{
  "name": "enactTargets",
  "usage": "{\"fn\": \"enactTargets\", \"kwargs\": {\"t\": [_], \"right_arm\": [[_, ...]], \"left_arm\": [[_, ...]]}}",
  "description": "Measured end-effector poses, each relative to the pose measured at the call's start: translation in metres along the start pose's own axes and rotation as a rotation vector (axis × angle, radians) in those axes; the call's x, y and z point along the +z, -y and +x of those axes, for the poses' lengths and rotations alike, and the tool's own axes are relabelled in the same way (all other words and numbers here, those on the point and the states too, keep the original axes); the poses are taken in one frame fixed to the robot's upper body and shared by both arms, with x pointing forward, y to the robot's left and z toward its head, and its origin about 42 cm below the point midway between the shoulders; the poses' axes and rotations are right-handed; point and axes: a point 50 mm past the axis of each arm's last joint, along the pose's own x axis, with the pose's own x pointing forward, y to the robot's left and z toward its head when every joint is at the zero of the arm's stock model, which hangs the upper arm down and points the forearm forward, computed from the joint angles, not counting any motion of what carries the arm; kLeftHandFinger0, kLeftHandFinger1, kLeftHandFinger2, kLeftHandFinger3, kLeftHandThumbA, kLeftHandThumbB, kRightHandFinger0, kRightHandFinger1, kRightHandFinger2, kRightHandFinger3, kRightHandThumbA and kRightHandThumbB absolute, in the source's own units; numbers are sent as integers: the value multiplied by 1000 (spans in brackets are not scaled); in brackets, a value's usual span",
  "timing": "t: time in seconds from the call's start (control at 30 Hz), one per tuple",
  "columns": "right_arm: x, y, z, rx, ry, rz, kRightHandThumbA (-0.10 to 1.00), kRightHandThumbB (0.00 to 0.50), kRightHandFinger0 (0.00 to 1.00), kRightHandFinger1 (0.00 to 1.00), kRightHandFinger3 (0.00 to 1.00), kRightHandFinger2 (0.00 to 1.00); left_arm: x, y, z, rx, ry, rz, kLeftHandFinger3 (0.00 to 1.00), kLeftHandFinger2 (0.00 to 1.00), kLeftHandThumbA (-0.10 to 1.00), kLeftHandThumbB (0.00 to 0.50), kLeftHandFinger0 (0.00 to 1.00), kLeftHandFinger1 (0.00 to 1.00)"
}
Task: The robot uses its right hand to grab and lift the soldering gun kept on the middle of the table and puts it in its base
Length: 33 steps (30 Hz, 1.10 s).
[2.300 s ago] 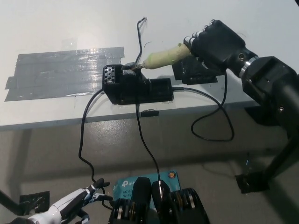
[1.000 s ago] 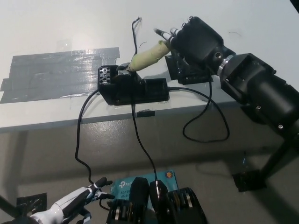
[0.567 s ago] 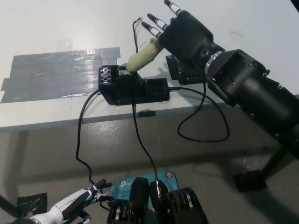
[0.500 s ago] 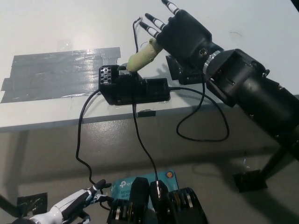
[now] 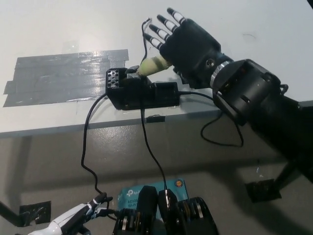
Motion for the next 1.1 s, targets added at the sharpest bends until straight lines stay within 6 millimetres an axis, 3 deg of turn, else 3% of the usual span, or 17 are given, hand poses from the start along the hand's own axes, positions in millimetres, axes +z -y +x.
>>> {"fn": "enactTargets", "kwargs": {"t": [0.17,0.33,0.5,0.57,0.67,0.8,0.87,0.93,1.03,1.1], "right_arm": [[3,-7,-7,89,-8,68,692,500,1000,1000,1000,1000],[2,-2,-14,142,-12,173,792,500,1000,1000,1000,1000],[-4,15,-39,113,-13,270,719,500,1000,1000,1000,1000],[-8,23,-59,77,-17,313,744,500,1000,1000,1000,1000],[-16,26,-88,40,-36,361,669,500,1000,1000,1000,1000],[-31,11,-136,-14,-103,441,719,500,1000,1000,1000,1000],[-36,-1,-160,-28,-144,483,689,418,1000,1000,1000,1000],[-38,-27,-194,-12,-216,555,651,390,1000,1000,1000,1000],[-31,-66,-241,43,-322,664,523,327,1000,1000,1000,1000],[-24,-92,-272,103,-391,737,422,311,1000,1000,1000,1000]], "left_arm": [[-3,1,-1,0,-6,-4,1000,914,1000,500,1000,1000],[-4,1,-1,1,-9,-7,1000,916,1000,489,1000,1000],[-7,1,-3,2,-15,-12,1000,925,1000,470,1000,1000],[-10,3,-4,1,-22,-17,1000,922,1000,490,1000,1000],[-15,5,-6,0,-33,-23,1000,929,1000,493,1000,1000],[-18,7,-7,-1,-39,-29,1000,915,1000,487,1000,1000],[-20,8,-8,-2,-44,-32,1000,906,1000,492,1000,1000],[-22,10,-9,-3,-49,-35,1000,908,1000,500,1000,1000],[-24,10,-11,-2,-54,-39,1000,917,1000,500,1000,1000],[-26,11,-12,-1,-58,-42,1000,932,1000,500,1000,1000]]}}
